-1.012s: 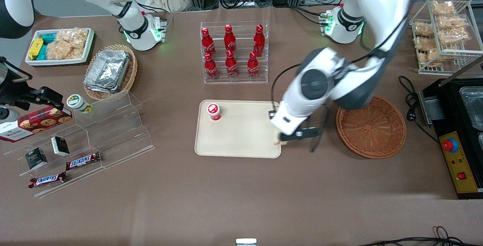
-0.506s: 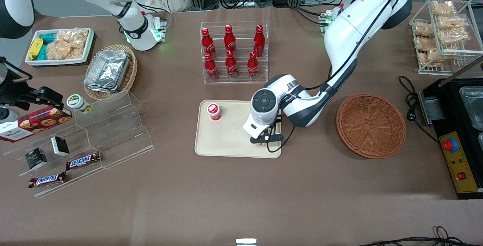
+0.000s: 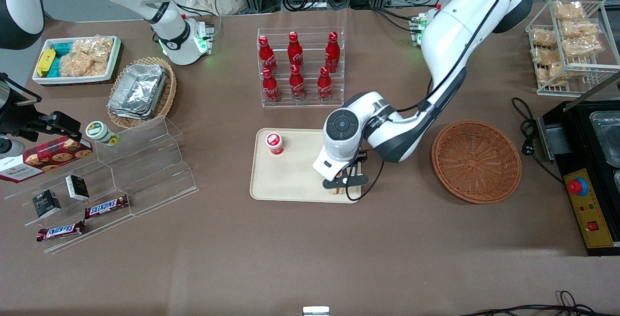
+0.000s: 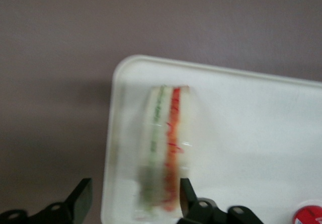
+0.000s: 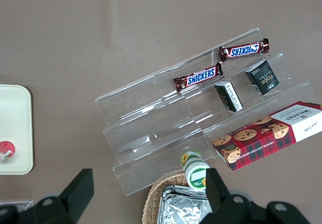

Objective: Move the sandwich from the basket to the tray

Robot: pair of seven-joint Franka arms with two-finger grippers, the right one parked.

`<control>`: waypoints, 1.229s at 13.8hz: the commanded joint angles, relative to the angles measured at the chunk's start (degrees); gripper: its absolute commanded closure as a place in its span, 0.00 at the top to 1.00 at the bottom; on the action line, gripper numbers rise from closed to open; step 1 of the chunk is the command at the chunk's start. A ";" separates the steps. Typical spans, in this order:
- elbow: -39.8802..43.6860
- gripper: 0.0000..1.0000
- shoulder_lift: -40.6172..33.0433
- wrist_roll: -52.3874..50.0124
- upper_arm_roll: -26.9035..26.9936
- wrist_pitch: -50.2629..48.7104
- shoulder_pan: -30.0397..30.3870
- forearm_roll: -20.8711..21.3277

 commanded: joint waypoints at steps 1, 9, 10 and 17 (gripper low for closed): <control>-1.63 1.00 -7.76 -1.07 0.00 -5.58 4.04 -0.58; -7.70 1.00 -23.49 17.76 11.74 -10.57 8.72 -18.39; -7.88 1.00 -25.51 23.39 15.08 -12.34 8.72 -21.04; -20.62 1.00 -39.15 53.12 32.94 -12.44 7.15 -29.33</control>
